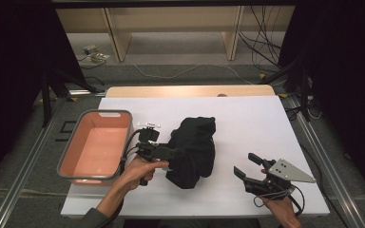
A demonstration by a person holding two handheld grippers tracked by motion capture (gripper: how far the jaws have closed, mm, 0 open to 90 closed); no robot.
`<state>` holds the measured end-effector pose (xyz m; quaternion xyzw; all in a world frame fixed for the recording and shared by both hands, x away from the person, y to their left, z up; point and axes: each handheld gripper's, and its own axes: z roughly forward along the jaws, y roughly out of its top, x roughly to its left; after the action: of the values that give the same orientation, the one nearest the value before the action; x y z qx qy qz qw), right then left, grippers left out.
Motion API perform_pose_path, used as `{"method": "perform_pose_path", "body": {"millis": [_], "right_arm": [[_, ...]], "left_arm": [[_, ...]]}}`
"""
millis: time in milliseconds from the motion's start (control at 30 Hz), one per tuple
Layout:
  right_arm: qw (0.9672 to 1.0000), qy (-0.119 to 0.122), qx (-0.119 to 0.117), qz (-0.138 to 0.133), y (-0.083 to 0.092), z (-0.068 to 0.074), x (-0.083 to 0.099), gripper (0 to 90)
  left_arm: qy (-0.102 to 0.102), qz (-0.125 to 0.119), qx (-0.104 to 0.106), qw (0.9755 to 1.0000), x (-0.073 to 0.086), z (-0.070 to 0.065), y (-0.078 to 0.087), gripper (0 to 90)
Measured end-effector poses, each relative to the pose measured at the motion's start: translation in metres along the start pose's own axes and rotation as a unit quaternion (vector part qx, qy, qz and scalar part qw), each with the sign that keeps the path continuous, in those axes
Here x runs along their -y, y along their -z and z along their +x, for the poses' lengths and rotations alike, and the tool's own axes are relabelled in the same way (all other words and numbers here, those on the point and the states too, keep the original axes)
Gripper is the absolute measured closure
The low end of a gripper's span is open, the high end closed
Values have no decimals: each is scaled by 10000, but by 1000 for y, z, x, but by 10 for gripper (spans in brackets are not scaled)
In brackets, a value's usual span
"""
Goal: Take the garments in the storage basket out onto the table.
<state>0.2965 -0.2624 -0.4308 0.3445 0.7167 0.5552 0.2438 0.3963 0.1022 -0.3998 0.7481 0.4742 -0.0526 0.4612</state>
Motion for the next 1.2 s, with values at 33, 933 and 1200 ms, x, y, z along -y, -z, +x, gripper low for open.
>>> {"method": "perform_pose_path", "body": {"millis": [33,933,1200], "right_arm": [[10000,0,1,-2,0,0,0,289],[10000,-24,-18,14,0,1,0,289],[10000,-27,-52,59,-1,1,1,289]], "left_arm": [[13,-29,34,10000,0,0,1,186],[-514,-868,329,9944,6,1,24,190],[-1021,-1165,342,9873,12,-2,30,182]]}}
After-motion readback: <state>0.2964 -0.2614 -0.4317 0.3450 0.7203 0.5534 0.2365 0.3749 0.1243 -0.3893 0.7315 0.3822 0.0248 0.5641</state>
